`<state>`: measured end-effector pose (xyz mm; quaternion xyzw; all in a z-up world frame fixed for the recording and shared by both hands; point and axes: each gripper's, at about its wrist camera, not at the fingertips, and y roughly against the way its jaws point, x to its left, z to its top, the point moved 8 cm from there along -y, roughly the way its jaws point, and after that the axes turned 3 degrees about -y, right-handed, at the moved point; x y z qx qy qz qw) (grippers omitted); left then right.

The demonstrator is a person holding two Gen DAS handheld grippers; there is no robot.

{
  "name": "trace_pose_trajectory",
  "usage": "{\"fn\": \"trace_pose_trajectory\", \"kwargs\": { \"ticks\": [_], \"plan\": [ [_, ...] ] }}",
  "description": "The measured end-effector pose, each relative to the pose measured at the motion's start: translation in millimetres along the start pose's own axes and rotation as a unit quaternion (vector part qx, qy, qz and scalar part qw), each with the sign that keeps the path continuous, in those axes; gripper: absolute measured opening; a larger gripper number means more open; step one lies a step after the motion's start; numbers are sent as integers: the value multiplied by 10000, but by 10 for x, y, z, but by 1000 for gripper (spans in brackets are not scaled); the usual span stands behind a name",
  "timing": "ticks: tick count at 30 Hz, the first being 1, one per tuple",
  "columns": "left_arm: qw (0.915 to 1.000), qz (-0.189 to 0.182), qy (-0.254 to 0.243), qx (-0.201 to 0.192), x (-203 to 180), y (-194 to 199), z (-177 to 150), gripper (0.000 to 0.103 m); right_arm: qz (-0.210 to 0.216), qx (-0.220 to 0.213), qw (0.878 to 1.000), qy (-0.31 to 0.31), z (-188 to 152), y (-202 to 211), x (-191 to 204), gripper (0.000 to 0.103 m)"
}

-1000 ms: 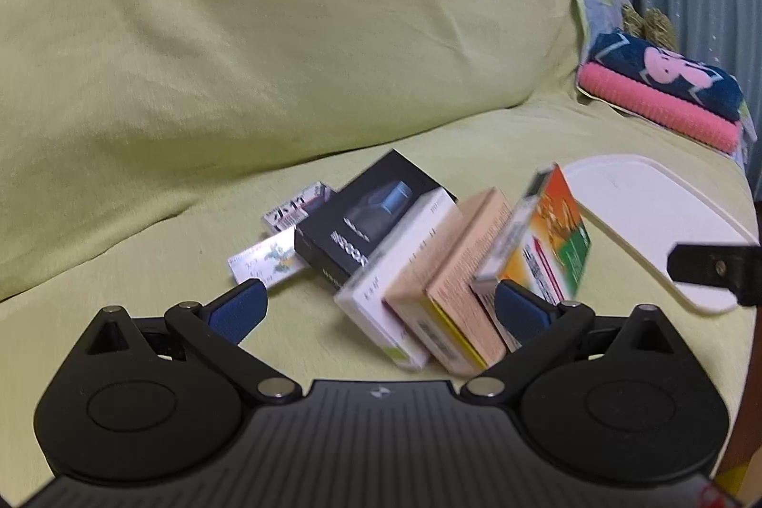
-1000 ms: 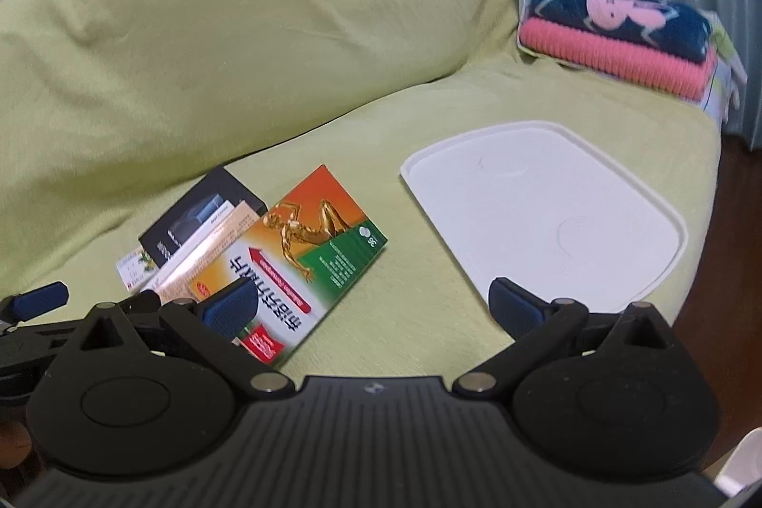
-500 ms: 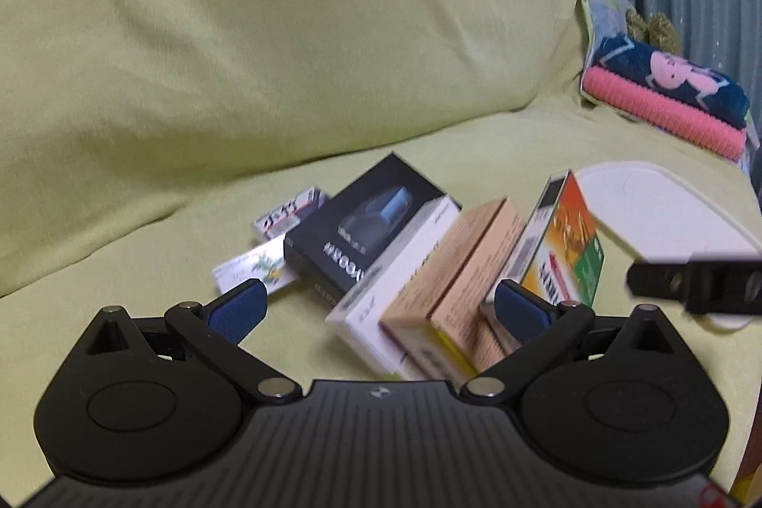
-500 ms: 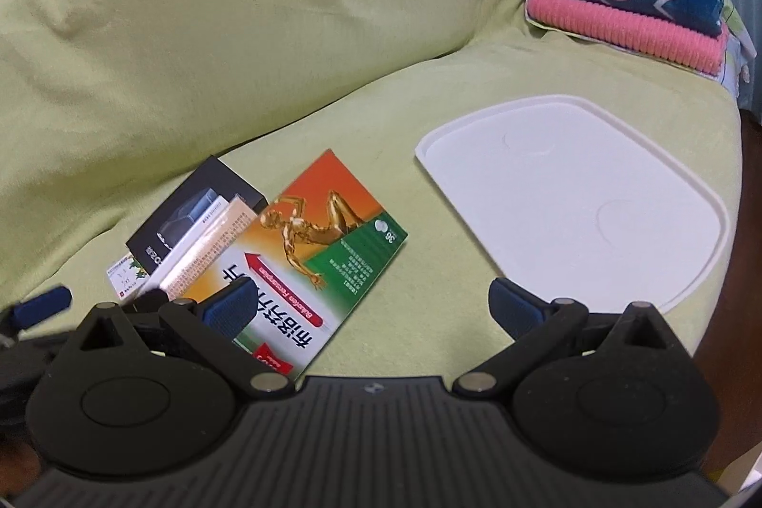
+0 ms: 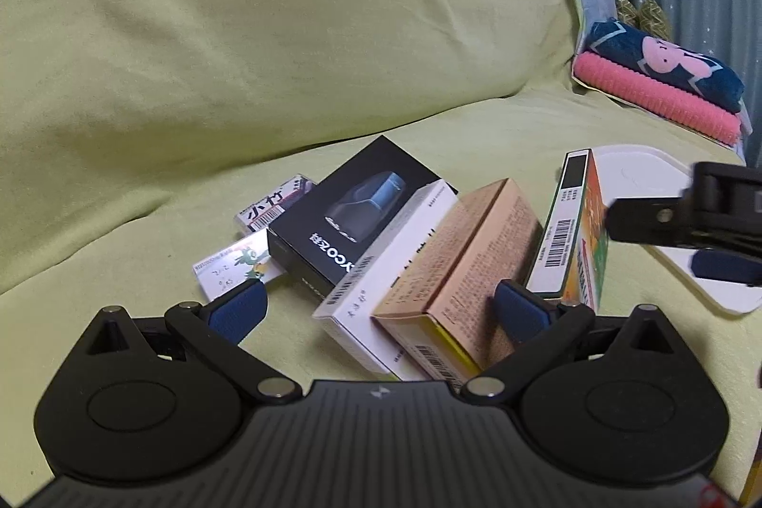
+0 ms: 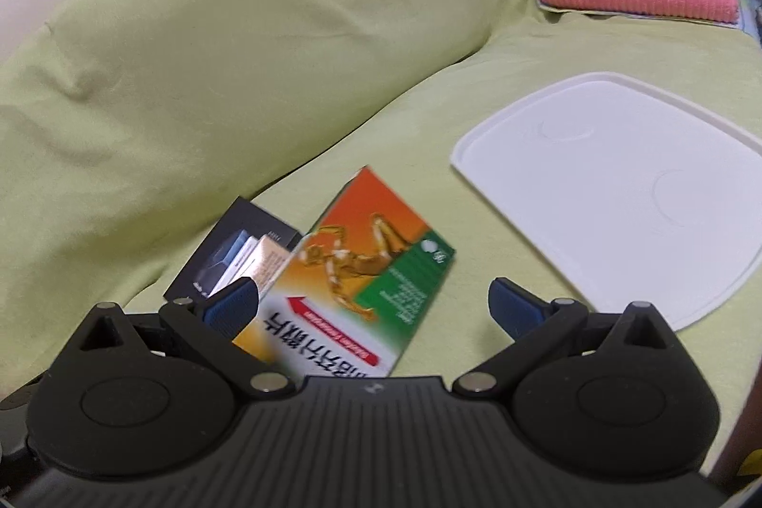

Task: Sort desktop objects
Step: 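Grasp the orange-green medicine box with the right gripper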

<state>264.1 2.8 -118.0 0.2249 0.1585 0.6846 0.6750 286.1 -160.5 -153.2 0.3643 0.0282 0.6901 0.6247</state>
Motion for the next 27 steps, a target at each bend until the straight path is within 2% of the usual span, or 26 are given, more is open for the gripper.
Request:
{"fn": "trace_pose_trajectory", "kwargs": {
  "ticks": [9,16,22,27],
  "plan": [
    [9995,-295,-117,-19,-132,35,-38,102,110,179,9995,-245,-25,-109,7,98],
    [9991,-411,-100,63,-164,32,-83,102,33,395,9988,-279,-53,-179,-1,80],
    [9991,-359,-192,129,-171,30,-125,102,-10,448,9985,-320,-76,-208,12,77],
    [9991,-332,-231,139,-167,31,-150,102,-24,465,9982,-382,-72,-144,33,66]
  ]
}}
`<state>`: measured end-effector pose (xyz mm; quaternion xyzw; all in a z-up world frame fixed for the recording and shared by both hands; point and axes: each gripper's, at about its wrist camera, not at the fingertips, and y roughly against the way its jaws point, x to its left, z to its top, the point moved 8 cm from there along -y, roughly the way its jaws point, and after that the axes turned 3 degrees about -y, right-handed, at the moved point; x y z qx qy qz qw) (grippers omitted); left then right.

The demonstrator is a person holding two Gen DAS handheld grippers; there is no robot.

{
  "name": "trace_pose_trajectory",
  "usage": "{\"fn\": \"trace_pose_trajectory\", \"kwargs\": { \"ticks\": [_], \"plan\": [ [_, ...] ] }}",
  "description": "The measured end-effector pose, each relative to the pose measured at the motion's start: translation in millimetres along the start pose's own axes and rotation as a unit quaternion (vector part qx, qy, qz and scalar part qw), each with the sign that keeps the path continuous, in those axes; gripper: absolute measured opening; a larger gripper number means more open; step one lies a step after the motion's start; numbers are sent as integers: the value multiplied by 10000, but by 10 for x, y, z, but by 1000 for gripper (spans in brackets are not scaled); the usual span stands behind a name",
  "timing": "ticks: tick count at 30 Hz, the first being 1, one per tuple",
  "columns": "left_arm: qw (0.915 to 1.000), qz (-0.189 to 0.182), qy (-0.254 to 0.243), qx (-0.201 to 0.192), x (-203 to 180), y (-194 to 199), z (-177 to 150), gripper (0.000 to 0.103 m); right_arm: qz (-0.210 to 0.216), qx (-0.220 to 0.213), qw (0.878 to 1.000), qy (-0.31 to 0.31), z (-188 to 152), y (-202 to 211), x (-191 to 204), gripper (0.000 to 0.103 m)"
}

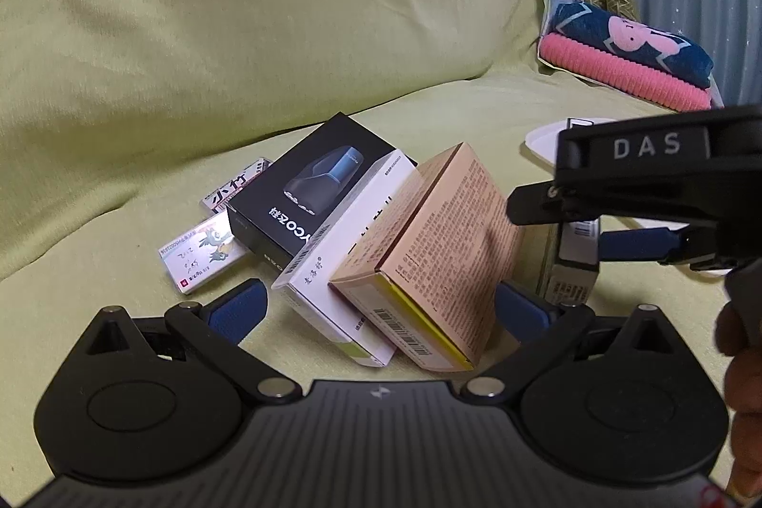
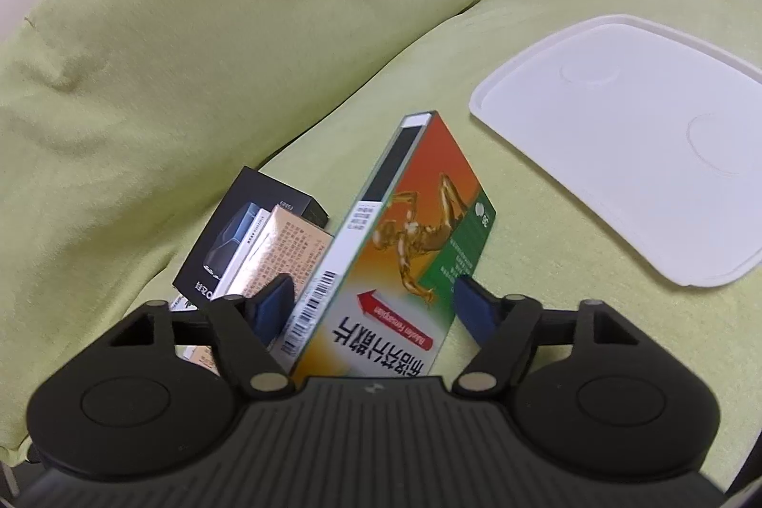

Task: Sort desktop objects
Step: 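Grasp the orange-green medicine box with the right gripper, then lift the orange-green box and carry it with the right gripper to the white bin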

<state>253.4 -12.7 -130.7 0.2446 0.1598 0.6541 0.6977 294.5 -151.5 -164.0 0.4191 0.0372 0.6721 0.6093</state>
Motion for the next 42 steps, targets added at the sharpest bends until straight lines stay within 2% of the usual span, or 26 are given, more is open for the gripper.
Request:
{"fn": "trace_pose_trajectory", "kwargs": {
  "ticks": [5,7,16,18,19,20,27,31,35,38,42],
  "plan": [
    [9999,-76,-119,65,-50,-20,-26,102,-171,10,9998,27,16,33,-11,47],
    [9997,-128,-207,82,-96,-27,-32,102,-288,56,9995,-64,16,30,-56,44],
    [9988,-261,-348,208,-207,-59,-75,102,-419,304,9982,-309,-27,-93,-184,43],
    [9987,-268,-368,241,-214,-67,-90,102,-398,341,9982,-302,-41,-111,-190,32],
    [9986,-269,-381,256,-218,-71,-97,102,-410,362,9982,-240,-46,-118,-186,22],
    [9985,-271,-394,268,-223,-75,-103,102,-420,380,9982,-204,-51,-120,-183,20],
    [9978,-335,-485,294,-251,-67,-128,102,-448,388,9982,-8,39,31,-143,16],
    [9967,-441,-620,276,-316,-22,-147,102,-680,371,9954,569,57,161,-92,16],
    [9935,-618,-949,143,-426,73,-166,102,-935,690,9859,1208,-87,205,-89,16],
    [9890,-835,-1222,50,-536,154,-194,102,-925,907,9846,1174,-170,204,-196,16],
    [9838,-1030,-1465,-87,-666,239,-186,102,-872,947,9854,1116,-147,220,-260,17]
  ]
}}
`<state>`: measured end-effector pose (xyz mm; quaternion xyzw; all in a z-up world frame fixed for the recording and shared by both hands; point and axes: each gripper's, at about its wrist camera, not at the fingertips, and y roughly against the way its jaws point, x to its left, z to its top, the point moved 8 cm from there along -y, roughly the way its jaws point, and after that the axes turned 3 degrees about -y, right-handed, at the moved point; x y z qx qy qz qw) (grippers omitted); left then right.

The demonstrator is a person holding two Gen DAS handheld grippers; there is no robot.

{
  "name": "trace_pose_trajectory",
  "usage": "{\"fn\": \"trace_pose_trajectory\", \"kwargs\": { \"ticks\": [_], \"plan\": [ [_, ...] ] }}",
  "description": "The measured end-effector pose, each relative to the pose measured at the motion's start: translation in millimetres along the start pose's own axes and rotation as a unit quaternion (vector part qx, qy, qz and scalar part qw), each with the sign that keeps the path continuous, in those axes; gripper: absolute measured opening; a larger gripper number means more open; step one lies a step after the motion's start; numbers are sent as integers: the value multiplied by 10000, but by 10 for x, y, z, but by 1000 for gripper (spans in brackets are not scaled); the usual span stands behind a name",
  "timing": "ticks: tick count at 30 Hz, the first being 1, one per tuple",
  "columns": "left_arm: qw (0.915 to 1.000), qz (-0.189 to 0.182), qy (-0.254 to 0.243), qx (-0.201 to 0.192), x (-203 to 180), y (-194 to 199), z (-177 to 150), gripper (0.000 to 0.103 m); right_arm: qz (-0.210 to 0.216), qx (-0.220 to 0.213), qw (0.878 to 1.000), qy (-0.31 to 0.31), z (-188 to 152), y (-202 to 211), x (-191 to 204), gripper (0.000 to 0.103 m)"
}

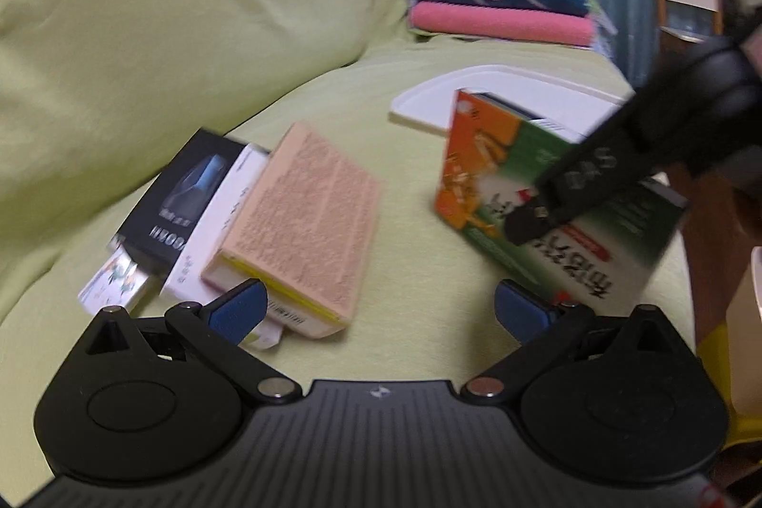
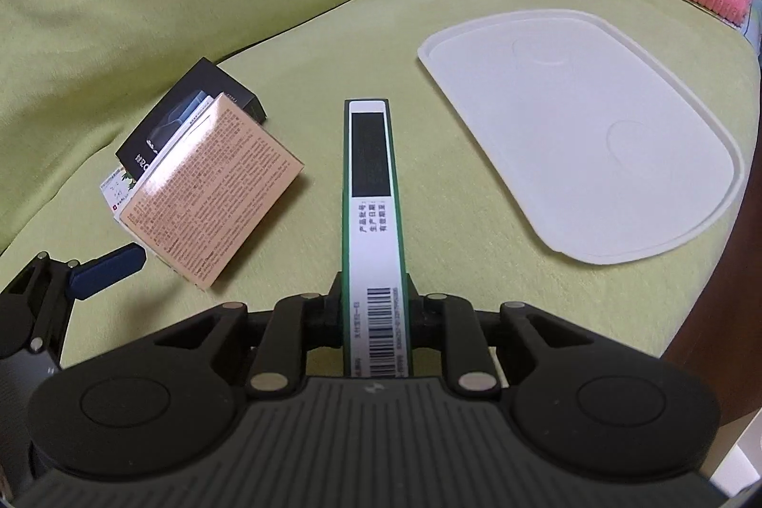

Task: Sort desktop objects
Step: 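Lift the orange-green box and carry it with the right gripper to the white bin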

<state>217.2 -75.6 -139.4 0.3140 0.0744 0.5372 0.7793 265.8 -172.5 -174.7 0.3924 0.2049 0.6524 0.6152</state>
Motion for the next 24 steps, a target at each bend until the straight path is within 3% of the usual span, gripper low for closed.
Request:
{"fn": "trace_pose_trajectory", "kwargs": {
  "ticks": [10,24],
  "plan": [
    [9981,-305,-536,50,-280,-3,14,102,-40,330,9994,11,-83,-180,-25,22],
    [9961,-457,-737,179,-412,-8,-32,102,90,259,9996,79,-80,-193,-63,23]
  ]
}}
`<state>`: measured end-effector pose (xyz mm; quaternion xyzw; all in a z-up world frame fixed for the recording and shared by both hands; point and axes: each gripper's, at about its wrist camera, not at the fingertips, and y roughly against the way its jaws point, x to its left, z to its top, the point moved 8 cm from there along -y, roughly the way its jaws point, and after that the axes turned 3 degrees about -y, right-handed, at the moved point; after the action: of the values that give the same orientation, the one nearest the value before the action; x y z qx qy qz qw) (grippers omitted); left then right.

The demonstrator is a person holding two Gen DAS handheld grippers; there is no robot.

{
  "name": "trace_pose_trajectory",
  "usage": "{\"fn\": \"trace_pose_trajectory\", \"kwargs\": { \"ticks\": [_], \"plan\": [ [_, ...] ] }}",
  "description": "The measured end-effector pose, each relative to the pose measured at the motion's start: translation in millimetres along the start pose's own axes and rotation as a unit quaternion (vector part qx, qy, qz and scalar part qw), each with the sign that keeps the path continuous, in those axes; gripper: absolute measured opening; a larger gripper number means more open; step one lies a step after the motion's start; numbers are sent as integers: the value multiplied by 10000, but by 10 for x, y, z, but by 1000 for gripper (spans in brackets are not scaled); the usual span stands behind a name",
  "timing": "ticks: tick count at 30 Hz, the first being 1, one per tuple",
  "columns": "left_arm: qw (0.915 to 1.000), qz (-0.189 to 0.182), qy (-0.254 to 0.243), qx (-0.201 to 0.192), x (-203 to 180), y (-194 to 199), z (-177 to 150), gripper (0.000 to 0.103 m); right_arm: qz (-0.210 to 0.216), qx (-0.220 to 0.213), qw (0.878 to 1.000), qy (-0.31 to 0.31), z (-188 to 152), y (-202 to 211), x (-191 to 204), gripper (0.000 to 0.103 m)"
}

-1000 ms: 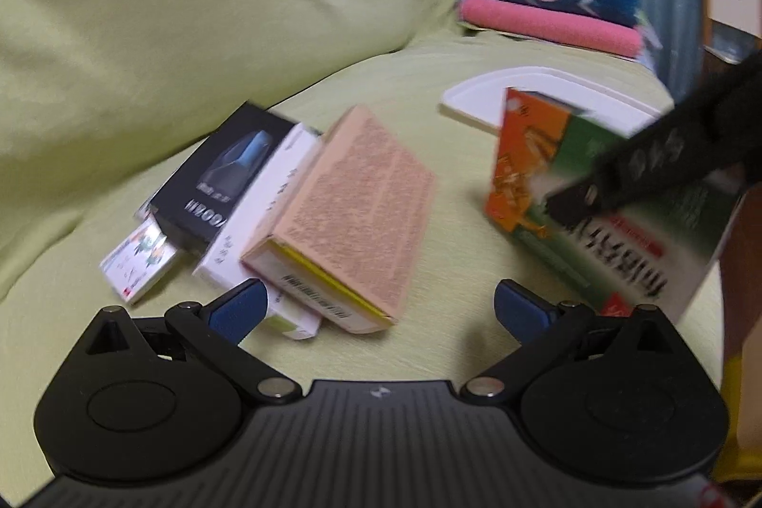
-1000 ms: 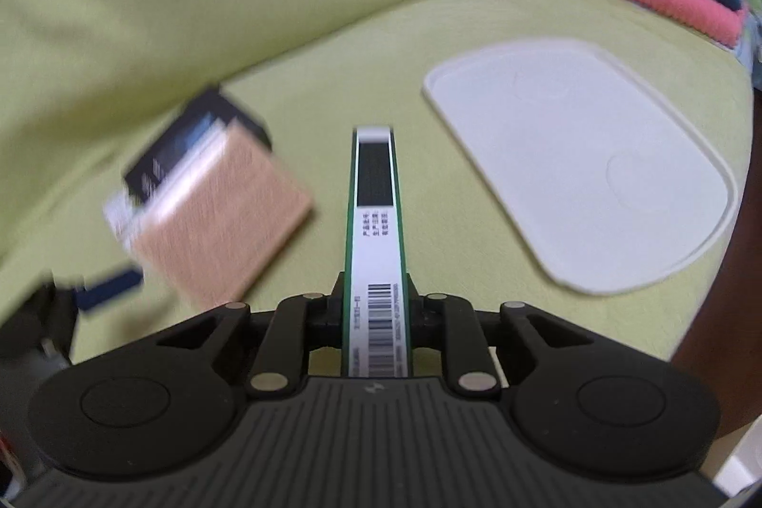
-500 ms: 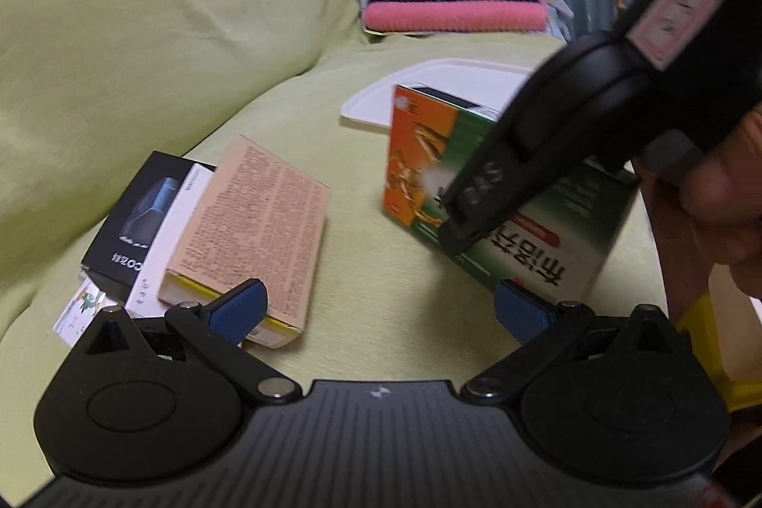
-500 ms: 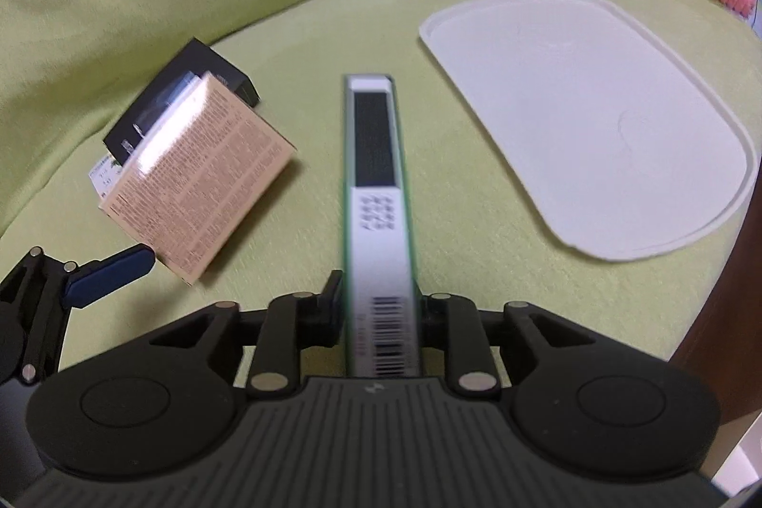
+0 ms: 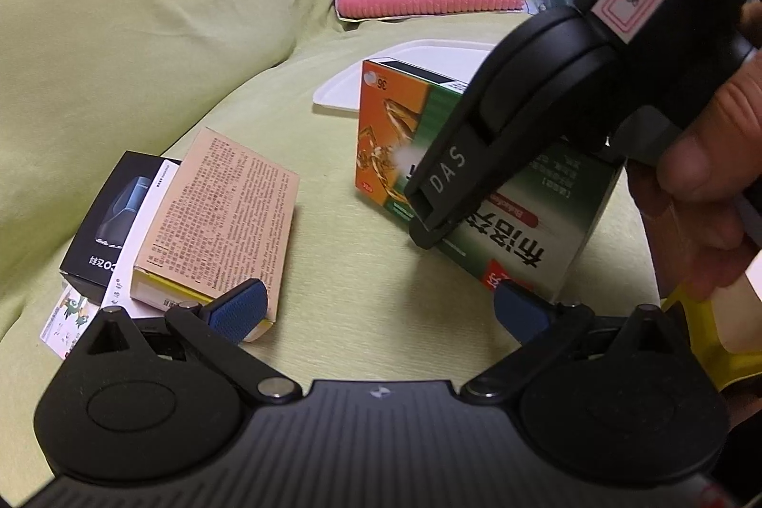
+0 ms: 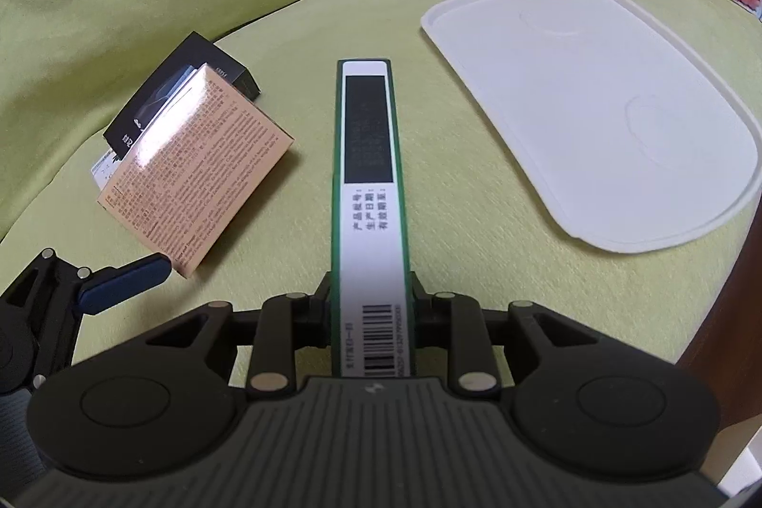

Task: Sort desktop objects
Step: 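Lift the orange-green box and carry it with the right gripper to the white bin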

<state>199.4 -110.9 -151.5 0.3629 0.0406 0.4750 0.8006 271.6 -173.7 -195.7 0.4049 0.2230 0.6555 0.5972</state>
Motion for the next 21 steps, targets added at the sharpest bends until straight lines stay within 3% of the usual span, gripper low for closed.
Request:
{"fn": "trace_pose_trajectory", "kwargs": {
  "ticks": [7,18,21],
  "plan": [
    [9999,-75,-100,70,-47,-22,-21,102,-188,-6,9977,645,-49,-4,154,47],
    [9994,-176,-247,158,-132,-40,-56,102,-399,-17,9972,633,-49,47,122,49],
    [9994,-180,-247,173,-134,-44,-66,102,-451,-39,9975,539,-37,61,80,41]
  ]
}}
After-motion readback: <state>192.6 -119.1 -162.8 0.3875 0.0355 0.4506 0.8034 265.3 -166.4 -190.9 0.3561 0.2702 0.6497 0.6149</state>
